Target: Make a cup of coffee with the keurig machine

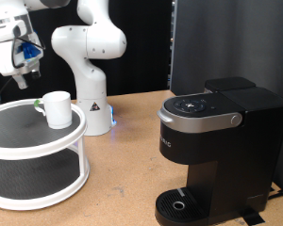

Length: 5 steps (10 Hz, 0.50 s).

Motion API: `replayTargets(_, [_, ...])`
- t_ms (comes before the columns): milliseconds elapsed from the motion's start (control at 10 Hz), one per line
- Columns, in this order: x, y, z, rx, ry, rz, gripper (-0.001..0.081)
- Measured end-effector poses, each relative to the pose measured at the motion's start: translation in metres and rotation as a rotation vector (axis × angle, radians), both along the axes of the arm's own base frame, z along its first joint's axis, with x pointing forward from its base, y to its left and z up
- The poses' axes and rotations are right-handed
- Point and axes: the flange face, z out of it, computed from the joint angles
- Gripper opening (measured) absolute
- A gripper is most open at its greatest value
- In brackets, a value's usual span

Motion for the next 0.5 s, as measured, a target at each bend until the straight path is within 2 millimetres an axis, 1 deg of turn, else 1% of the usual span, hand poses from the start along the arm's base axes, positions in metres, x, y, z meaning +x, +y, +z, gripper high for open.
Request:
replayTargets(100, [-0.004,-0.005,-0.002,0.026,-0.024,0.005,0.0770])
replayTargets(200, [-0.009,-0.011,-0.004,0.049,-0.048,0.009,0.0770])
replayTargets(300, [-0.012,-0.014,-0.006,0.065,-0.065,0.001,0.0801])
replayTargets(500, [-0.012,-0.015,-0.010,0.097,-0.100,-0.030,0.0801])
